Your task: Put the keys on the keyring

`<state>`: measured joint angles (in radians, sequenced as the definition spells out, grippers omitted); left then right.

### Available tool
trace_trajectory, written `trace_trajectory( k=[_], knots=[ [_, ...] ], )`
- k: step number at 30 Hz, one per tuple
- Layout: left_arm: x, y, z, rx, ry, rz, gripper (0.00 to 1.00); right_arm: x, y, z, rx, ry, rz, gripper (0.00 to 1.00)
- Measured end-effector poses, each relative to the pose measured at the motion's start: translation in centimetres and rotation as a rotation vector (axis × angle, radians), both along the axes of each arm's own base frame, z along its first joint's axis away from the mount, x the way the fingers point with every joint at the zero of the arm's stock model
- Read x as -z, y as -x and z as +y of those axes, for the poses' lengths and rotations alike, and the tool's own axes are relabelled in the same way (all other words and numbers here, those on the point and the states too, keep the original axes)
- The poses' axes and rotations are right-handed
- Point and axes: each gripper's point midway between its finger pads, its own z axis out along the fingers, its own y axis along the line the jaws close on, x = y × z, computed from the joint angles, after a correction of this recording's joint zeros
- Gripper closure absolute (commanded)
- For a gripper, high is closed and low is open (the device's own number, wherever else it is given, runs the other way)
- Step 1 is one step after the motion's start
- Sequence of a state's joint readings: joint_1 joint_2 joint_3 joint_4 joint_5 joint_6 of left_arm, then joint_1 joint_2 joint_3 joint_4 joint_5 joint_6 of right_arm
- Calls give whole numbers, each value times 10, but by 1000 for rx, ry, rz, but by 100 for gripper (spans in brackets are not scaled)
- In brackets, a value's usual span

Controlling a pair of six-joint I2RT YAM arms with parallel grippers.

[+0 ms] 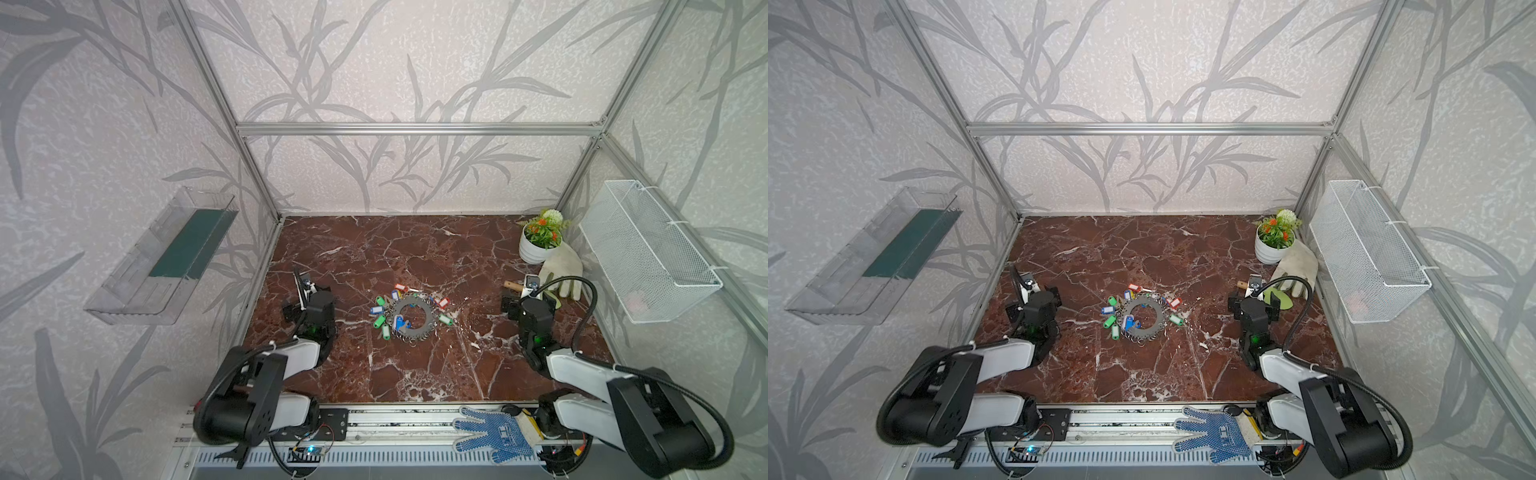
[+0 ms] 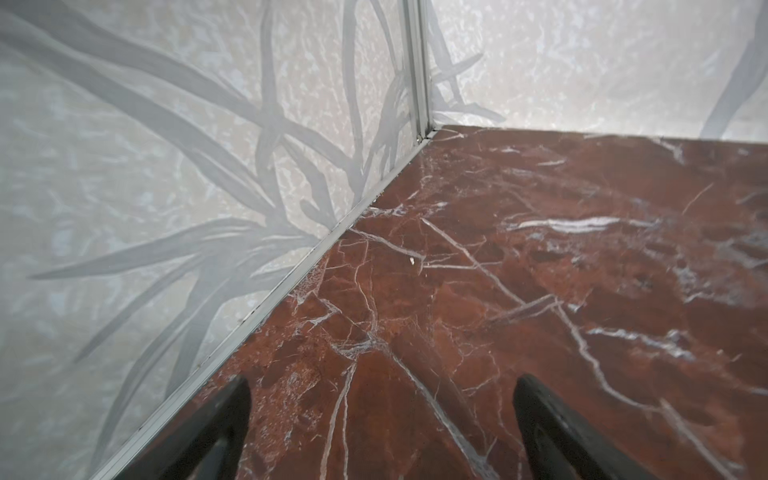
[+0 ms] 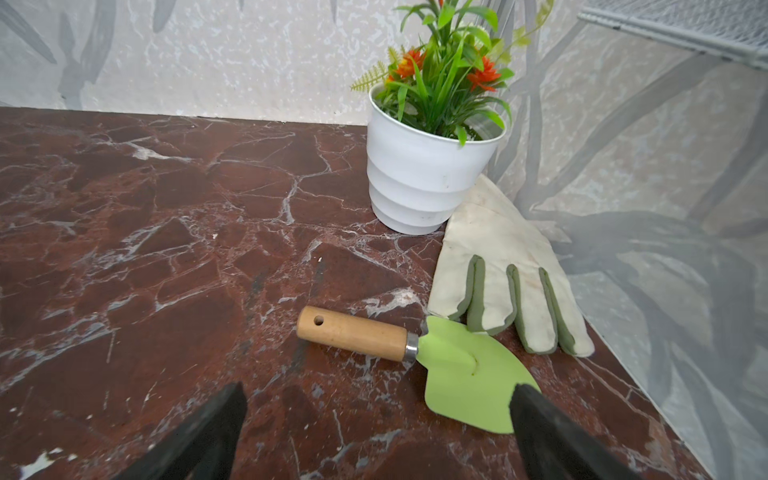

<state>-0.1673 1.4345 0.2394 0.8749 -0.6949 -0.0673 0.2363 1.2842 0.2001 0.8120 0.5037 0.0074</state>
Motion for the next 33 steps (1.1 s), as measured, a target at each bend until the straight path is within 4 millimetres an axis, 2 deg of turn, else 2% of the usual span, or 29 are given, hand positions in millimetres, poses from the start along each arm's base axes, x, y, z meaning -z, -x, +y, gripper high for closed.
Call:
trace_trajectory(
  k=[2, 4, 8, 10, 13, 15, 17, 19, 24, 33],
  knots=[
    [13, -10, -4, 56, -4, 11, 1, 7, -7, 5, -35, 15, 0, 1],
    [16, -15, -7, 94, 8, 8, 1, 17, -15, 12, -80, 29, 6, 1],
    [-3, -40, -4, 125, 50, -49, 1, 39, -25, 29, -168, 64, 45, 1],
    [-10, -50, 1, 126, 72, -75, 1, 32, -31, 32, -179, 64, 23, 1],
    [-12, -55, 4, 134, 101, -77, 1, 17, -49, 30, -176, 45, -8, 1],
    [-10, -55, 3, 151, 109, -76, 1, 6, -60, 20, -172, 0, -36, 1],
    [-8, -56, 0, 176, 118, -69, 1, 1, -62, 11, -159, -24, -53, 1],
    [-6, -57, -4, 199, 124, -64, 1, 3, -62, 8, -160, -39, -47, 1],
    [-7, -59, -10, 233, 131, -67, 1, 10, -60, 19, -217, -63, -18, 1],
    [-7, -60, -11, 244, 133, -66, 1, 19, -58, 27, -262, -79, 19, 1]
  ],
)
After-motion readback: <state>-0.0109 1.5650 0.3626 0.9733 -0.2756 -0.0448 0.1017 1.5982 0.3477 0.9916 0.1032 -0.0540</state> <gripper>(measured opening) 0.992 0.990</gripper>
